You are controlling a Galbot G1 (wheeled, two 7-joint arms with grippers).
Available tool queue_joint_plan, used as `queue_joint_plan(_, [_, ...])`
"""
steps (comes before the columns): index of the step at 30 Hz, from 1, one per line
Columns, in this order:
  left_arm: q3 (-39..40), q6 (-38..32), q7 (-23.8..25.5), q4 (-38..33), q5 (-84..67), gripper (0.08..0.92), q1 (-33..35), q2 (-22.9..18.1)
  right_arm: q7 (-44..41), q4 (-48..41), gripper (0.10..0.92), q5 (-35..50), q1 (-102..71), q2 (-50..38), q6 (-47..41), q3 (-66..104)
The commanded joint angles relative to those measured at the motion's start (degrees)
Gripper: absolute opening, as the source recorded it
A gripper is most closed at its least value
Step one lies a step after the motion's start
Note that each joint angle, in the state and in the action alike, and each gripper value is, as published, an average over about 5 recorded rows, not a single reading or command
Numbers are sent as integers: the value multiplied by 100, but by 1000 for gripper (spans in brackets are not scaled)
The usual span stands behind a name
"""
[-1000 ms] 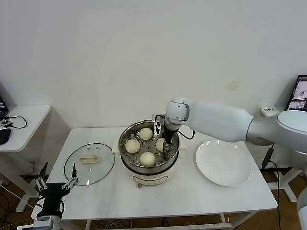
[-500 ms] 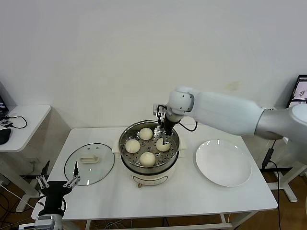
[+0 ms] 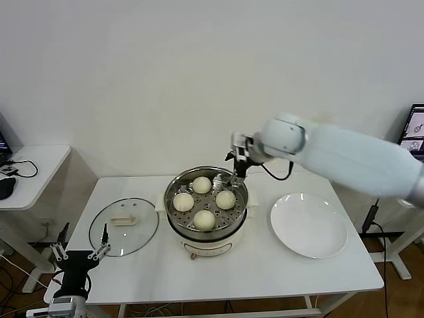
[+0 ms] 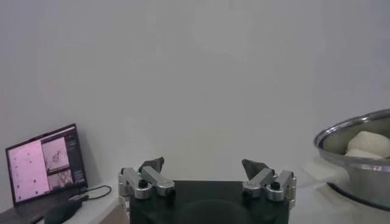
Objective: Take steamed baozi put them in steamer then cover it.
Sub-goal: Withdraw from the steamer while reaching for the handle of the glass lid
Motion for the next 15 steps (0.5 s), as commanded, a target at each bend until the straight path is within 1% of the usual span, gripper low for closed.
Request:
queue_joint_plan(1, [12,-6,-3,37,102,823,-17,-18,3063,2010,823,-476,-5652,-2009,1577,5269])
queue_joint_plan(3, [19,-27,-11,85,180,823,-24,-28,3087,2056,823,-1048,-7189,-1674,2104,6759])
queue_joint_plan(5, [19,-67,-21,165,271,823,-34,-34,3035,2060,823,-1486,-8304,-1151,2563,7771])
queue_joint_plan(9, [4,-180,-47,352,535,823,-46,-38,2710,2057,823,-2139,-9625,224,3485,9302])
queue_joint_plan(12, [-16,-267,-72,556,854,823,-86,-21,2386,2064,823,-2336,-10154,1286,3966,10185])
queue_joint_plan(15, [-42,-335,-86,779,1484,823,-165,29,2120,2075,823,-2143,-10476,2155,4158,10739])
